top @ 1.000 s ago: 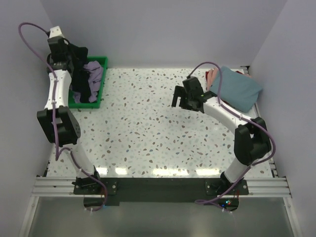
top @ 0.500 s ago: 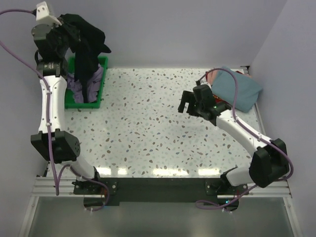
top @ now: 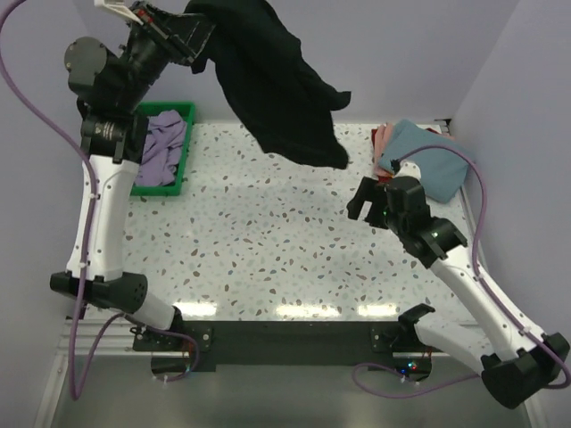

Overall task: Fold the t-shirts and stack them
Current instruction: Move the tshirt to the center of the board

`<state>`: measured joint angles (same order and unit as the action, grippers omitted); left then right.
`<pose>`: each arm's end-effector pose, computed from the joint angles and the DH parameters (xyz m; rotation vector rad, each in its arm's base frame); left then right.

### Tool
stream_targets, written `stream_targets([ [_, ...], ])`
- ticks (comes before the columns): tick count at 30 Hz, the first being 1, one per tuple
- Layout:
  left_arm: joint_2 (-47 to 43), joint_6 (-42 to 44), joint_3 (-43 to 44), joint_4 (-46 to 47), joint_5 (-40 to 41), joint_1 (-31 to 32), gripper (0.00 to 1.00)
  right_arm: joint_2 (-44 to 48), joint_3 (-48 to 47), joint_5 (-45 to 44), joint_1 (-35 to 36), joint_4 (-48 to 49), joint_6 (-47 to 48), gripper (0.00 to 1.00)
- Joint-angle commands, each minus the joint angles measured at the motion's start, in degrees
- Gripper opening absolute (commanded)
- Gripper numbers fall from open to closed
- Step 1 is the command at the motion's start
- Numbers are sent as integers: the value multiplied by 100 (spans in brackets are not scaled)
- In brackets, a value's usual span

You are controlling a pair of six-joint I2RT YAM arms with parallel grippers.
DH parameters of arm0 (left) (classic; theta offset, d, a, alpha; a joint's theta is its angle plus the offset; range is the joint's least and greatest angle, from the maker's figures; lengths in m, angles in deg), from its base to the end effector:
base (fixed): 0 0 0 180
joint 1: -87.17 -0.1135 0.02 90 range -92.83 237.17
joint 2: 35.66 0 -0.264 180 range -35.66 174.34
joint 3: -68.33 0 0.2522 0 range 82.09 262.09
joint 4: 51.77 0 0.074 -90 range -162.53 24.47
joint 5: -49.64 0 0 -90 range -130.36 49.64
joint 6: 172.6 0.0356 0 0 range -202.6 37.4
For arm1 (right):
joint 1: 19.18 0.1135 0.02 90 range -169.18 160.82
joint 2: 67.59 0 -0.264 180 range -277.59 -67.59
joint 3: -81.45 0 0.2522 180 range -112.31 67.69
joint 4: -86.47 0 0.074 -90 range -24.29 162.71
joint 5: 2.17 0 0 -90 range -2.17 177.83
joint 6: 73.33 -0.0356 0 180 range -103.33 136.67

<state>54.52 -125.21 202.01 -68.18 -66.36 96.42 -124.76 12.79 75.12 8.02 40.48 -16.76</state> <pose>0.2918 -0.0633 0.5994 0.0845 1.2094 -1.0463 0.1936 0.0907 0.3240 0.2455 2.1656 0.3686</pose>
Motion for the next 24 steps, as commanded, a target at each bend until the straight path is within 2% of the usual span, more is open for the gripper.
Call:
stream_targets([
  [1,-912,-459,-754,-21,32,24,0,565,163,-390,-22,-600,-32,93],
  [2,-1114,-380,-1151,-146,129,24,4,810,259,-416,-22,-670,-49,93],
  [3,-1533,-354,-2095,-339,208,24,16,917,303,-451,-22,-836,-119,93],
  [4,-1746,-336,-2609,-454,340,24,31,1014,330,-495,-22,-933,-181,93],
  [5,-1940,-179,-3145,-551,402,24,38,1128,365,-504,-13,-1039,-234,93],
  [6,-2281,-82,-3689,-735,464,32,49,1320,383,-513,-13,-1188,-312,93],
  [7,-2406,-55,-4687,-936,569,24,74,1427,409,-522,-22,-1250,-348,93],
  [8,-2503,172,-5123,-1191,718,32,82,1515,488,-470,-13,-1294,-374,93],
  [9,-2670,296,-5919,-1533,815,41,87,1629,514,-452,-13,-1460,-436,93],
  [10,-2758,341,-6249,-1719,955,41,94,1673,523,-417,-13,-1540,-462,93],
  [12,-3204,525,-6986,-2140,1210,85,96,1718,532,-329,-22,-1785,-498,93],
  [15,-4003,648,-7350,-2886,1842,120,97,1805,524,-276,-13,-2111,-611,93],
  [18,-4524,850,-7290,-3738,2432,120,98,1937,585,-136,-13,-2296,-743,93],
  [21,-4596,991,-6905,-4704,2784,120,98,1964,585,136,-13,-2576,-1015,93],
  [24,-4806,1193,-6876,-4990,2881,120,98,1990,813,225,-13,-2771,-1200,93],
])
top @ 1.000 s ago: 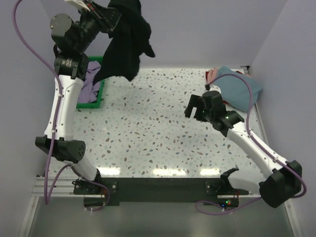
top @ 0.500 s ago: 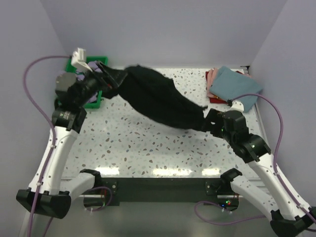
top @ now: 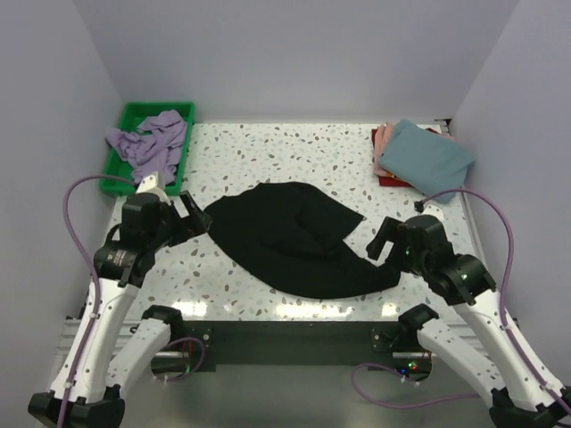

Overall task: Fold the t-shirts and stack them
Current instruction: Move the tshirt to the center of the board, then flatten the tshirt out

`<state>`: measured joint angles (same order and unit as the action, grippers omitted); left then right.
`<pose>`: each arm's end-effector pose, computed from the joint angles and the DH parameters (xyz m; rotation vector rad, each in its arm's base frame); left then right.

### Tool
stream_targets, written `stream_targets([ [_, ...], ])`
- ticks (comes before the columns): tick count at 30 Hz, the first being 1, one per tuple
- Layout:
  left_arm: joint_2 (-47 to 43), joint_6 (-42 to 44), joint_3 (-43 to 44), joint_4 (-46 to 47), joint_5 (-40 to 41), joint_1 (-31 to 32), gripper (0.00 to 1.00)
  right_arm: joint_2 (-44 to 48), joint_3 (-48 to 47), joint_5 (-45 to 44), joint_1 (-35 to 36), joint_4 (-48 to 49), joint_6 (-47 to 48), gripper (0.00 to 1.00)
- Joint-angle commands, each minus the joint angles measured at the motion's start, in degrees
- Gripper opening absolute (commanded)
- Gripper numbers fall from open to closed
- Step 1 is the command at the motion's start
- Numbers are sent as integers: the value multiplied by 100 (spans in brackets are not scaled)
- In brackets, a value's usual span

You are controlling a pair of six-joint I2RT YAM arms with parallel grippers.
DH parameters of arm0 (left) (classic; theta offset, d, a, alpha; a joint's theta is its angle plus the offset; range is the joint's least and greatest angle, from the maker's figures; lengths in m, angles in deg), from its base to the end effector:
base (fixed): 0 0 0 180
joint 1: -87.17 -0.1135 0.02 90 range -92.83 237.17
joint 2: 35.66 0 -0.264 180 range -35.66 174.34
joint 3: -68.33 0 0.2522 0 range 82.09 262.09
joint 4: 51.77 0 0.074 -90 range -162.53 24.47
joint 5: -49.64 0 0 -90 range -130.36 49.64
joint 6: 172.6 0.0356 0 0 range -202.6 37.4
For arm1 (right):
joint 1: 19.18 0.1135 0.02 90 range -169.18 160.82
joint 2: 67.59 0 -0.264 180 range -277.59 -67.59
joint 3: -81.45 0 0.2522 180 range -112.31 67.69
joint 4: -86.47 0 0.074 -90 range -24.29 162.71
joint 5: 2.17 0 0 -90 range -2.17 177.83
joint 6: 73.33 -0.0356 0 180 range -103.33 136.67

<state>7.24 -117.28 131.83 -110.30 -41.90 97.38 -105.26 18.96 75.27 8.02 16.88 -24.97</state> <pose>0.1466 -0.0274 0.3146 -0.4669 2.2233 -0.4519 0.1077 0.0467 0.3041 0.4025 2.3193 0.3402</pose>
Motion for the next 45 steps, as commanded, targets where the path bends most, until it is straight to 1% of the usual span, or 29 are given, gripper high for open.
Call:
stream_targets([
  [1,-123,461,98,-770,470,24,98,58,284,149,-22,-454,-440,92],
  [4,25,620,45,-788,278,24,98,172,513,96,-13,-639,-660,92],
  [7,377,734,-60,-375,-82,33,98,190,505,-166,-13,-946,-897,92],
  [10,956,830,-34,292,-303,103,98,41,601,-352,-13,-1105,-1117,93],
  [11,1314,874,-8,659,-329,138,98,-20,671,-353,-13,-1044,-1178,93],
  [13,1755,1006,193,943,-382,313,98,-222,855,-309,-13,-956,-1468,93],
  [14,2245,1059,499,1040,-426,375,98,-284,917,-230,-22,-816,-1582,92],
  [16,2678,1164,808,1198,-470,691,98,-389,1145,-238,-22,-666,-1890,92],
  [17,3037,1269,1062,1399,-470,823,98,-399,1216,-343,-13,-535,-2100,92],
  [18,3197,1314,1178,1523,-444,1076,98,-416,1286,-379,-13,-490,-2215,92],
  [20,3696,1349,1571,1734,-461,1315,98,-434,1401,-388,-22,-420,-2469,91],
  [22,4232,1323,1924,1727,-566,1649,98,-486,1367,-449,-22,-411,-2585,91],
  [23,4410,1323,2248,1744,-628,1894,98,-504,1331,-484,-39,-402,-2672,91],
  [25,4735,1349,2514,1840,-698,2106,98,-583,1226,-590,-48,-315,-2673,90],
  [26,5068,1358,2680,2023,-785,2229,98,-723,1199,-634,-66,-192,-2595,90],
  [27,5262,1350,2743,2130,-1004,2248,98,-829,1164,-721,-101,-104,-2507,90],
  [28,5708,1297,2917,2209,-1067,2265,98,-1065,1138,-757,-179,1,-2367,89],
  [29,5947,1253,3050,2166,-1163,2265,97,-1215,1138,-766,-241,28,-2322,89],
  [31,6544,1200,3479,1991,-1252,2274,96,-1435,1181,-600,-408,247,-2191,87],
  [34,7056,1217,3876,2078,-1314,2344,95,-1709,1348,-362,-768,661,-1812,84],
  [36,7355,1288,4113,2043,-1279,2379,96,-1840,1480,-362,-874,810,-1742,80],
  [37,7687,1288,4280,1973,-1279,2380,96,-1875,1533,-266,-953,976,-1654,78],
  [38,7847,1271,4377,1912,-1339,2380,94,-1954,1577,-204,-988,1047,-1601,73],
  [40,8146,1183,4405,1945,-1480,2388,86,-2016,1621,-98,-1024,1118,-1400,64],
  [41,8164,1122,4309,2068,-1689,2388,65,-2034,1604,-63,-1024,1119,-1338,54],
  [42,8165,956,4203,2200,-1805,2388,48,-2051,1543,-54,-1041,1101,-1268,47],
  [43,8104,858,4002,2401,-1867,2388,33,-2051,1464,-45,-1059,979,-1145,39],
  [44,8042,762,3922,2464,-1928,2380,11,-2051,1350,-106,-1068,908,-1092,27],
  [45,7972,604,3851,2552,-1929,2371,4,-2043,1079,-133,-1068,829,-1039,21],
])
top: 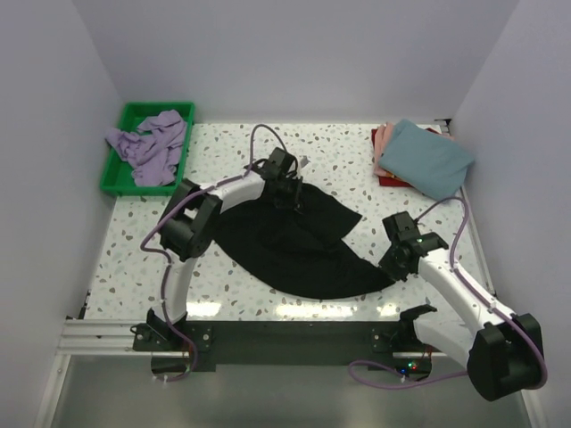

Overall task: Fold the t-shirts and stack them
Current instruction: Flatten the tshirt out

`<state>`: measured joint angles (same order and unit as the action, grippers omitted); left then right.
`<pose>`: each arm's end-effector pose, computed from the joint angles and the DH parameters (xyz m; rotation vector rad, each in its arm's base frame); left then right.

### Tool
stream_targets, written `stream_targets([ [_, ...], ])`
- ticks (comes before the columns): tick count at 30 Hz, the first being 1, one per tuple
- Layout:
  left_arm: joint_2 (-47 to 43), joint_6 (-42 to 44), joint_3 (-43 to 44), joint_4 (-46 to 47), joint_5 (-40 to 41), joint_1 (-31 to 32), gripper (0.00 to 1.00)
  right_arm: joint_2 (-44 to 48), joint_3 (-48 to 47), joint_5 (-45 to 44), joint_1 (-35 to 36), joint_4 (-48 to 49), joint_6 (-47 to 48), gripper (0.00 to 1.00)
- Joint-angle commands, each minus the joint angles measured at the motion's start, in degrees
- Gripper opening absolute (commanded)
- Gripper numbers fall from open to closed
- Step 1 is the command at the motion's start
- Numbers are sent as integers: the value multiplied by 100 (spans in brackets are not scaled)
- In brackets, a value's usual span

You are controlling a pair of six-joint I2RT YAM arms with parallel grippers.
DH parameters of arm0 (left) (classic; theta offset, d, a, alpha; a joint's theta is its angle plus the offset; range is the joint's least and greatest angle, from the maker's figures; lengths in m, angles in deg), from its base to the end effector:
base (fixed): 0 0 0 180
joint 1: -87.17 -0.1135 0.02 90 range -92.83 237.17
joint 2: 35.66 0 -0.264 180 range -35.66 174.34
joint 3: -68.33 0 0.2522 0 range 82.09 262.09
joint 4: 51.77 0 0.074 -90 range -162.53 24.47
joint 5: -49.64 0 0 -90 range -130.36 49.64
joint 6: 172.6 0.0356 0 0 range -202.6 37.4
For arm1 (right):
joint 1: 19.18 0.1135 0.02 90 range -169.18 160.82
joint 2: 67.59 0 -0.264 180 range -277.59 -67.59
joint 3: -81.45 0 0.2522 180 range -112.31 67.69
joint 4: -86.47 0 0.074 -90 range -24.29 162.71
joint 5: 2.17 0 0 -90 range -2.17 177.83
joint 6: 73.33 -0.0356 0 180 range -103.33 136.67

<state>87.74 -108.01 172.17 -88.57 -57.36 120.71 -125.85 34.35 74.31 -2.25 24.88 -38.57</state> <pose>0.3800 -0.2644 0.1595 0.3103 2.6606 -0.7462 0.1562 0.0389 0.1855 0.9528 2.5919 -0.0178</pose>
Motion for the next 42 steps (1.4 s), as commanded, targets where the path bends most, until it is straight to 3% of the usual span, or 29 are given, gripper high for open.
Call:
stream_targets([
  [1,-253,-368,-262,467,-340,30,0,16,-619,-72,-58,-111,417,15],
  [2,-359,-394,-255,494,-244,-5,0,-1,-786,-115,-58,-156,444,5],
  [4,-683,-342,-89,451,-121,-162,0,-115,-1478,-177,-84,-130,610,0],
  [7,-1211,-281,324,187,-155,-496,0,-578,-2191,-221,-146,-208,839,0],
  [10,-2045,-237,388,309,-445,-1399,0,-967,-3299,-204,-146,-323,1023,0],
  [16,-4164,290,-683,786,-332,-2631,0,-1373,-5268,-204,-146,-639,1305,0],
  [17,-4287,430,-729,506,209,-2633,0,-1242,-5418,-169,-146,-605,1340,0],
  [19,-4726,616,-1455,143,381,-2607,0,-1074,-5359,-230,-137,-543,1350,0],
  [23,-5666,292,-3424,-111,530,-2616,2,-705,-4028,355,-137,-648,999,0],
  [24,-6016,169,-4054,-347,565,-2616,9,-574,-3700,611,-137,-657,981,0],
  [25,-6168,107,-4330,-480,583,-2616,33,-494,-3332,761,-68,-648,928,0],
  [28,-6722,-244,-5069,-1175,934,-2546,75,-187,-1969,1052,-41,-806,918,0],
  [29,-6810,-393,-5001,-1384,1022,-2493,81,-160,-1557,1123,-40,-867,962,4],
  [30,-7011,-525,-4809,-1726,1040,-2467,84,-142,-1448,1219,-49,-972,1041,12],
  [31,-7135,-648,-4755,-1842,1110,-2458,90,-168,-1447,1211,-49,-1078,1259,28],
  [34,-7566,-930,-4544,-1941,1189,-2457,94,-421,-1824,1079,-40,-1053,1804,53],
  [37,-7454,-887,-4403,-1774,1295,-2457,95,-800,-2298,1053,-49,-1017,1991,61],
  [42,-6243,-422,-3929,-1143,1602,-2457,93,-1345,-2713,1465,-49,-396,1833,61],
])
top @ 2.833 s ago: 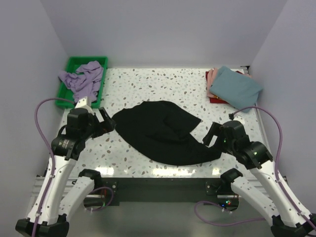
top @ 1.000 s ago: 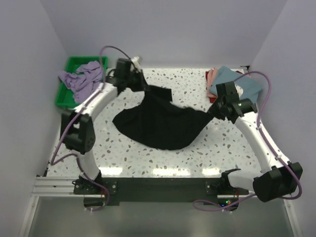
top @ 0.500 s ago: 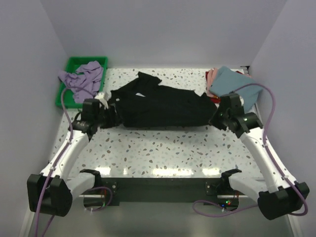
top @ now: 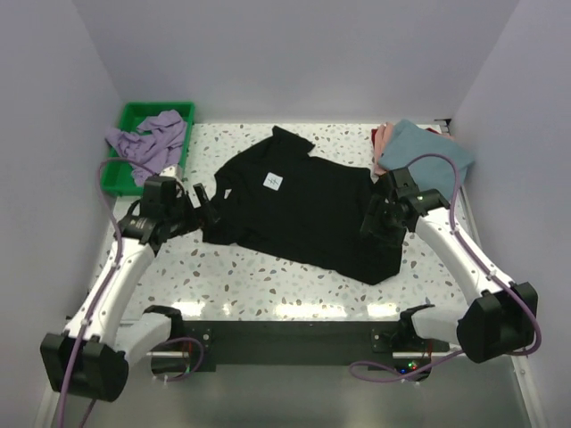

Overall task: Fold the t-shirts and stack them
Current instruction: Flatten the tshirt out

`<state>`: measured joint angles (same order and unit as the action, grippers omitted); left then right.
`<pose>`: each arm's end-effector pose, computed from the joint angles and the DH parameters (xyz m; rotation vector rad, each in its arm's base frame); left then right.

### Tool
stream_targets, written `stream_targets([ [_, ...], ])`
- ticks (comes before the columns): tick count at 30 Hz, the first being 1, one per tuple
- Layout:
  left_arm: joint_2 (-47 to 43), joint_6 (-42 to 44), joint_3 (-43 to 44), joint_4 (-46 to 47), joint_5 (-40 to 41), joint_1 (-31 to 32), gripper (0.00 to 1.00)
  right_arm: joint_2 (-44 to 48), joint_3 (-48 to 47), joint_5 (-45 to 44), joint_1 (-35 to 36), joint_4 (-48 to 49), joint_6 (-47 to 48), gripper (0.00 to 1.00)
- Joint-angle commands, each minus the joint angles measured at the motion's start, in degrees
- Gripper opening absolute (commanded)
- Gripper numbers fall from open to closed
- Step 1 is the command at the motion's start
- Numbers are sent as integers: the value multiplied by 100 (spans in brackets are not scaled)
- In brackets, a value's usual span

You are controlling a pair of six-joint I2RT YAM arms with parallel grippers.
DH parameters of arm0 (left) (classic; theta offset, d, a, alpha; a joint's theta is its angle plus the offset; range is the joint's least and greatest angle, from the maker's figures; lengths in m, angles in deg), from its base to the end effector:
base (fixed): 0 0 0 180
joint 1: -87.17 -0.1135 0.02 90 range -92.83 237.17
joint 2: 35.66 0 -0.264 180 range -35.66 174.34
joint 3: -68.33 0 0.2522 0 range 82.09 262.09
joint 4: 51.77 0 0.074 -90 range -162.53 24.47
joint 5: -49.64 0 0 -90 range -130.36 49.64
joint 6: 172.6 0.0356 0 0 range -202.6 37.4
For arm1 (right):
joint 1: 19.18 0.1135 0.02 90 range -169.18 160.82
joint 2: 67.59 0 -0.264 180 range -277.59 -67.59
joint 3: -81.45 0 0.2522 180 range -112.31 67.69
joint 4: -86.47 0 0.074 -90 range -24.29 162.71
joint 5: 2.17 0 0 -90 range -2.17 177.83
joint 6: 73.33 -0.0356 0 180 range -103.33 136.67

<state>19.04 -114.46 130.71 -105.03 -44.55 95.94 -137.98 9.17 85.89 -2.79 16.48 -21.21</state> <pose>0.1914 -0.0322 0.2845 -0.4462 2.3637 -0.4235 0.2156 0.0621 0.2688 0.5271 2.7287 0.2034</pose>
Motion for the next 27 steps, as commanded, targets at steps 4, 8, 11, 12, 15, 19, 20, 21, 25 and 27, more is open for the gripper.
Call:
stream_targets([
  [4,1586,680,394,1084,954,-156,73,-291,-195,623,5,762,-95,60],
  [8,2246,988,543,1304,1148,-350,63,-186,-160,730,-3,841,-166,59],
  [11,2449,1050,429,1577,1043,-552,56,7,-72,607,-12,815,-175,59],
  [12,2606,1067,412,1639,999,-648,54,43,-54,537,-3,772,-175,59],
  [15,2879,1146,298,1910,841,-710,52,175,25,422,-21,710,-157,59],
  [19,3213,1199,227,2368,446,-781,52,210,8,352,-30,710,-184,60],
  [20,3405,1217,323,2403,445,-781,52,166,-36,369,-30,718,-175,60],
  [21,3494,1208,376,2412,445,-790,49,131,-54,378,-30,710,-140,60],
  [25,3873,1243,526,2483,445,-825,42,8,-124,466,-38,613,-70,60],
  [27,3996,1278,578,2448,480,-842,40,51,-107,457,-30,587,-69,60],
])
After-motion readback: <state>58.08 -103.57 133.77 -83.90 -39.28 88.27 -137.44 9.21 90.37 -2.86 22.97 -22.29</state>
